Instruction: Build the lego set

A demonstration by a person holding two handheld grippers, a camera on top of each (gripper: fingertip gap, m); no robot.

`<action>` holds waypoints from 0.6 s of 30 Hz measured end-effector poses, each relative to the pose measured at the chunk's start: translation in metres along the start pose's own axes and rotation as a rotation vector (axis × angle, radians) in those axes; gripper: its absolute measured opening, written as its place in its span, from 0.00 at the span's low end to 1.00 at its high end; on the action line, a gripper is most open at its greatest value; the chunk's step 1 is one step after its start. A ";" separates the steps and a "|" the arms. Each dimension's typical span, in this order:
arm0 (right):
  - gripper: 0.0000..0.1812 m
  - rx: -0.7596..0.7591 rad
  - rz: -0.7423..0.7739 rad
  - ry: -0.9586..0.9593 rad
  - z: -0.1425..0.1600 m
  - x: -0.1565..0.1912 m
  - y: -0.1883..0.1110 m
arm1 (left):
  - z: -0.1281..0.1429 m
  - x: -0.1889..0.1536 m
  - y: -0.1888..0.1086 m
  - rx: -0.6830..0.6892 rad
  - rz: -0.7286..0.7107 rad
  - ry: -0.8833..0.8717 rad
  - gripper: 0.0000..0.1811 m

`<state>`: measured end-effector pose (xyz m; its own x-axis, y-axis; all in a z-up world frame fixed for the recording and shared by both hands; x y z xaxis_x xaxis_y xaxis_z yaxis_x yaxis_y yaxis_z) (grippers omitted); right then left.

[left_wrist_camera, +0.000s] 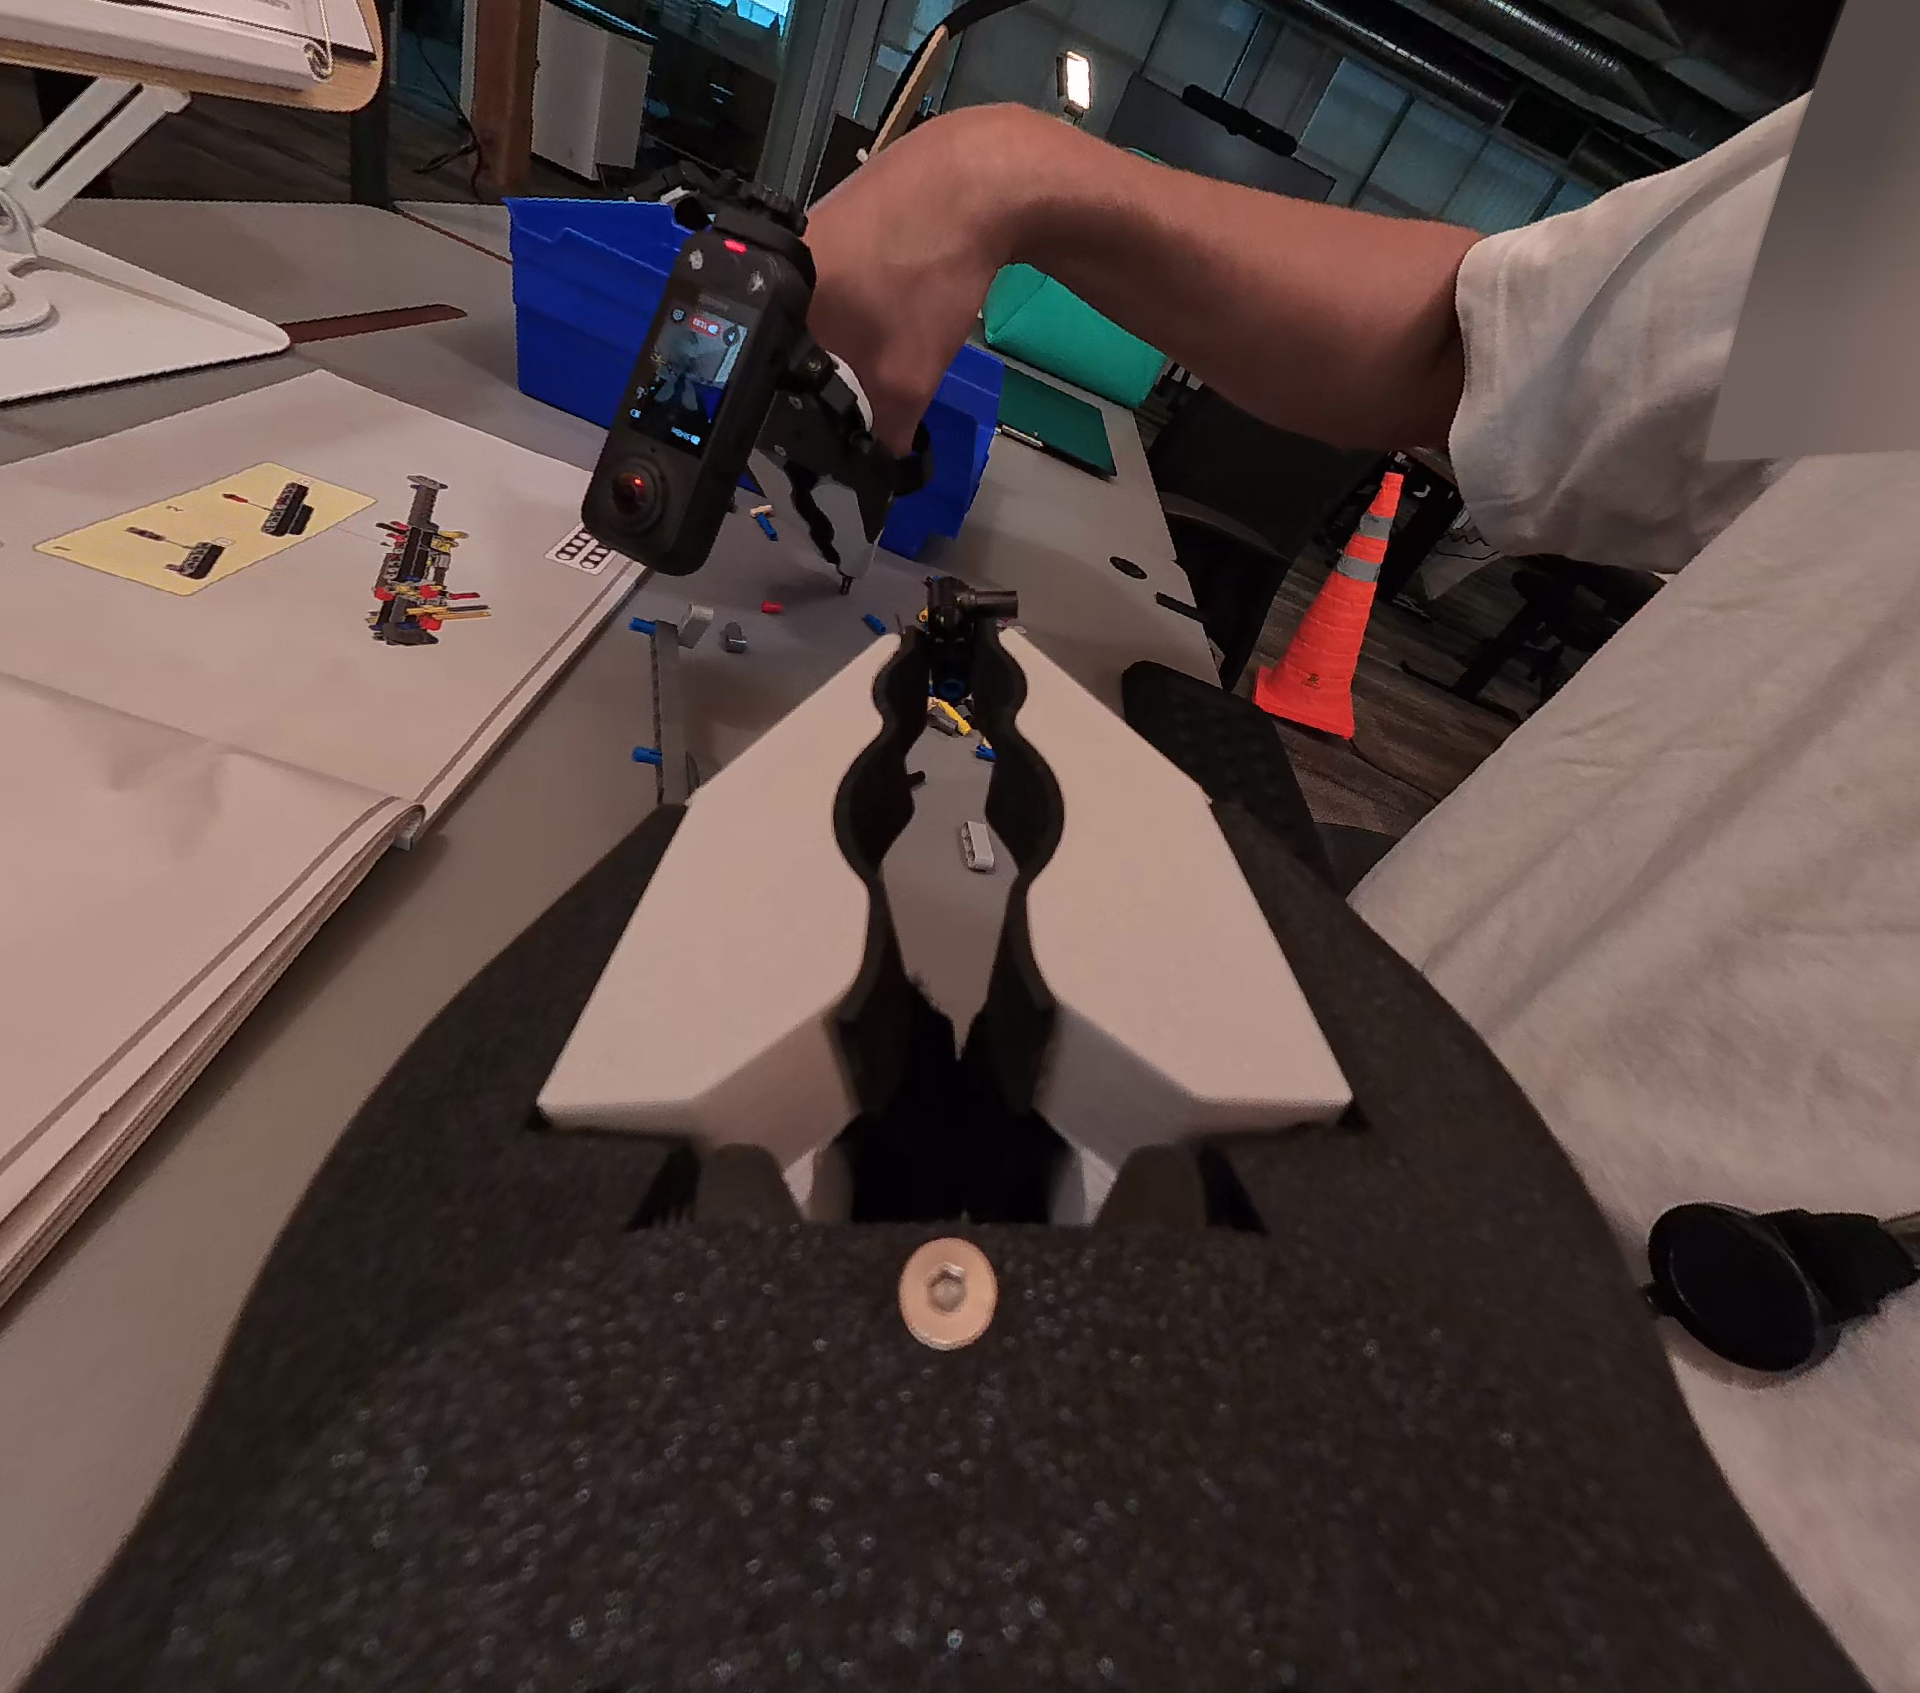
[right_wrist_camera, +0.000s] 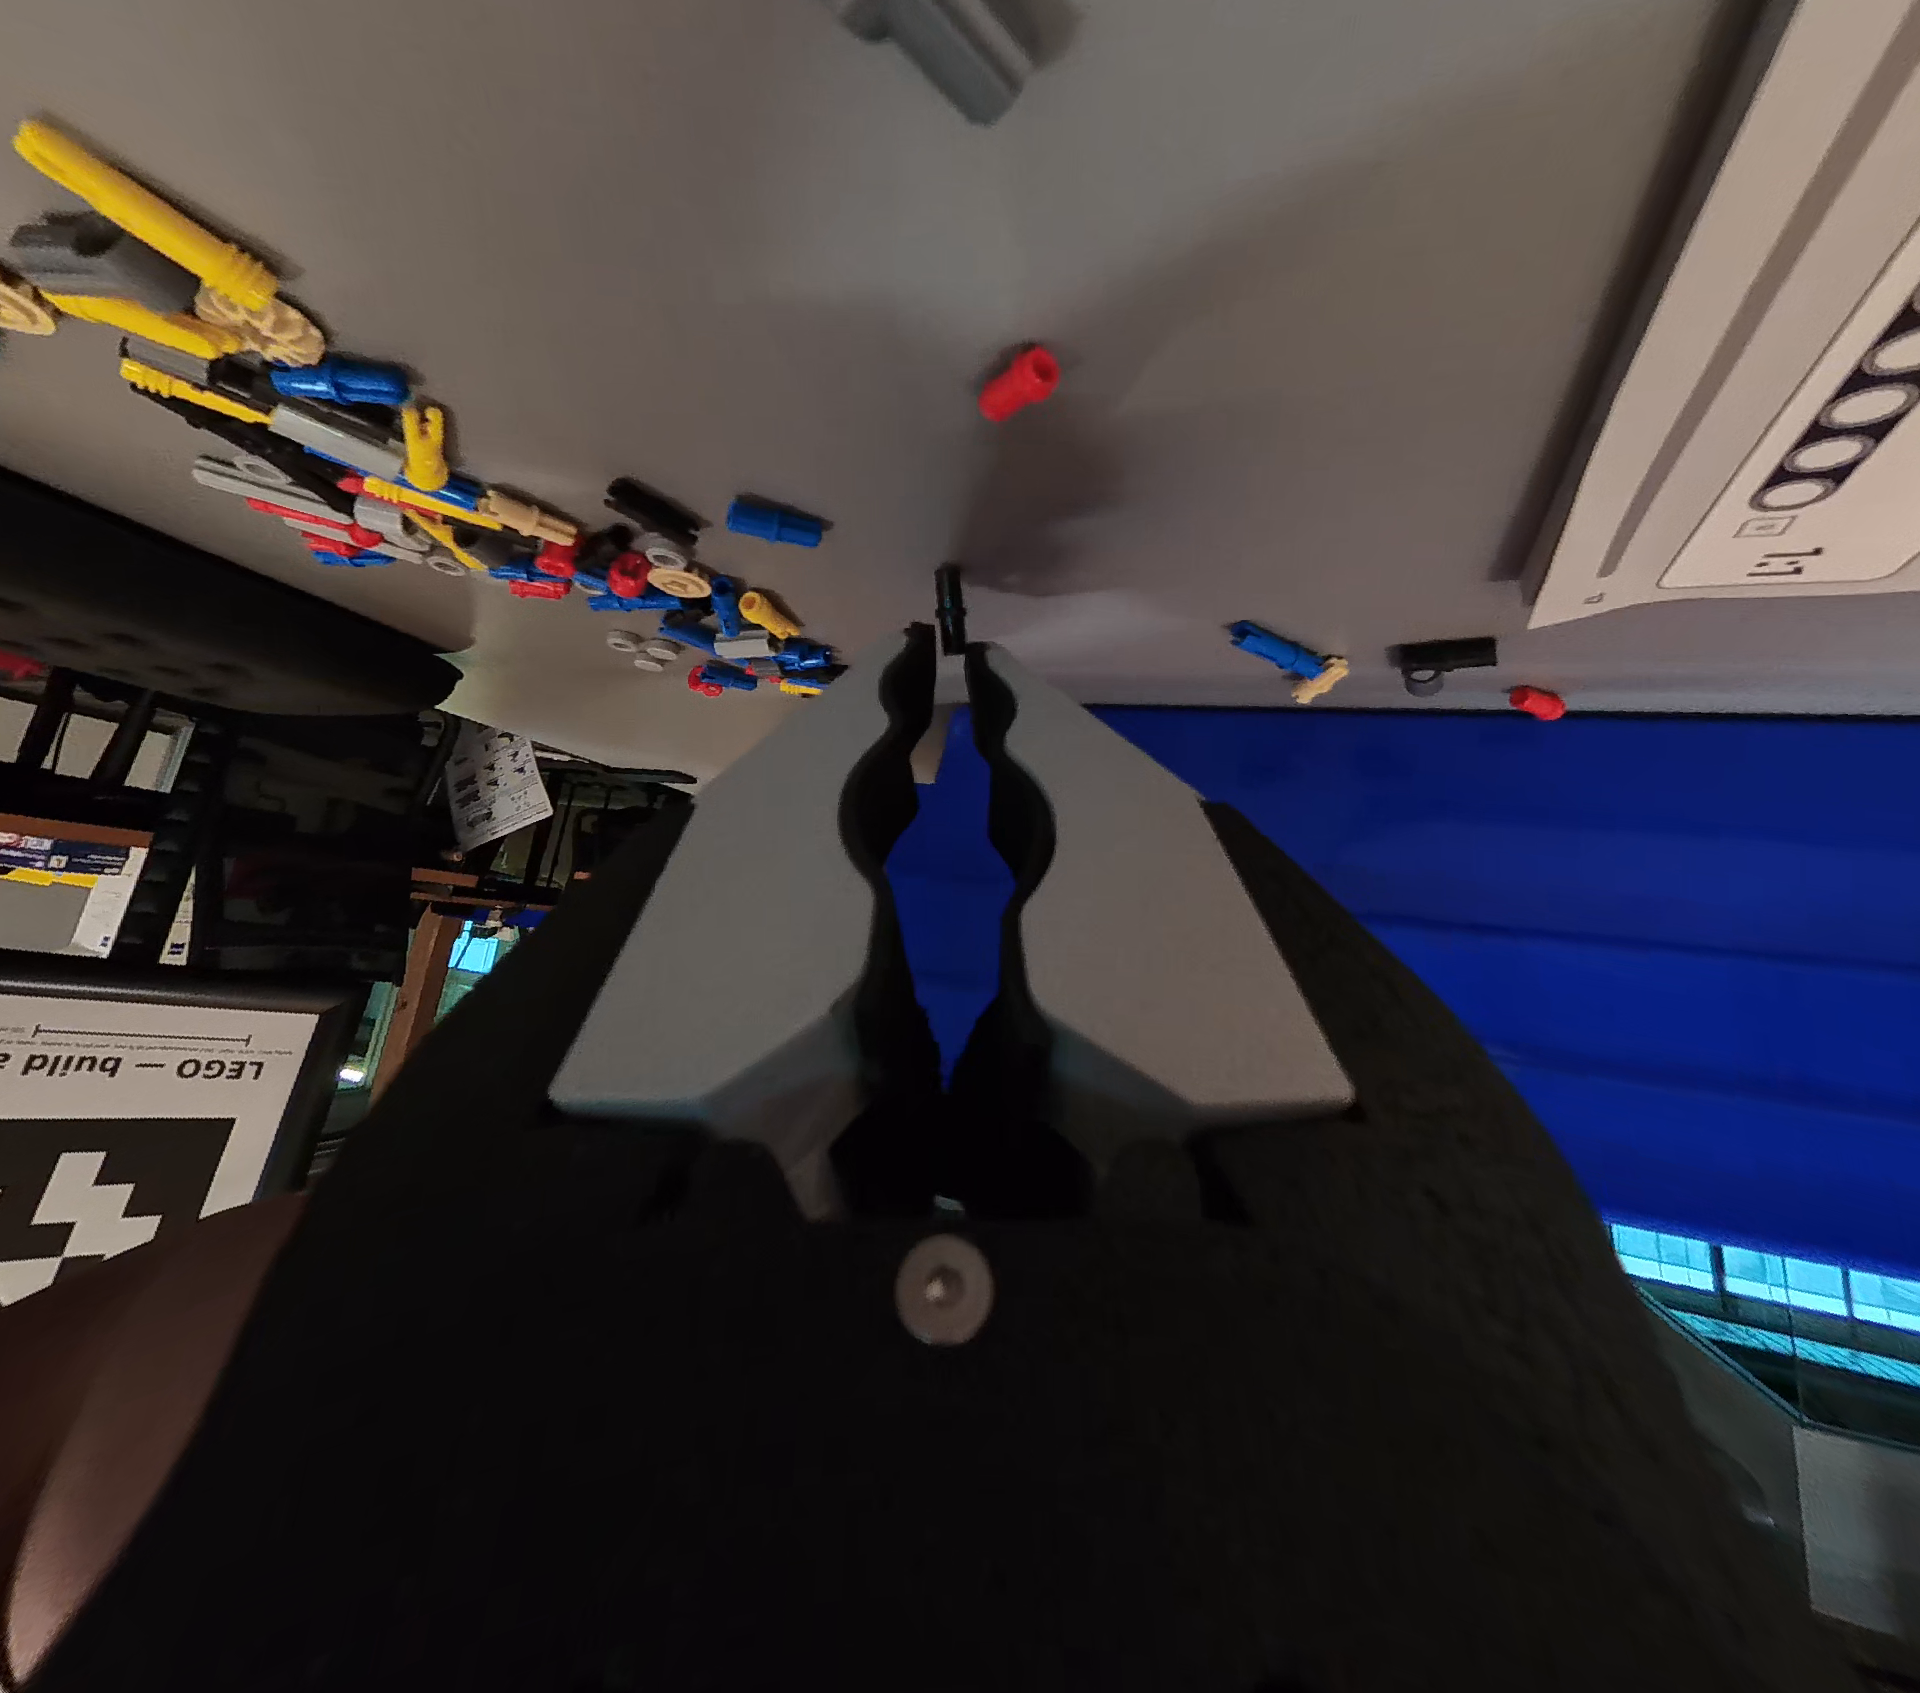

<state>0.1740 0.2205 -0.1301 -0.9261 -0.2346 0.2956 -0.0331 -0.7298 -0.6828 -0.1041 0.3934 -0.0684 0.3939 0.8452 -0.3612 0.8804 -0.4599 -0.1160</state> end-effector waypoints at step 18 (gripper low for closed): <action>0.07 -0.467 0.038 0.056 0.035 -0.001 -0.012 | -0.003 -0.001 -0.003 -0.012 -0.005 0.015 0.03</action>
<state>0.1887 0.2064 -0.0988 -0.9484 -0.2108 0.2369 -0.1526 -0.3515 -0.9237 -0.1067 0.3951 -0.0649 0.3930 0.8518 -0.3464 0.8856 -0.4520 -0.1068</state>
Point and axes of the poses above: each gripper's, where its closed fingertips meet, y out along the fingers, z out of its underside, x = y × z across the jaws, the point moved 9 cm from there along -y, back along the fingers, and after that the axes turned 14 degrees about -z, right-handed, at the moved point
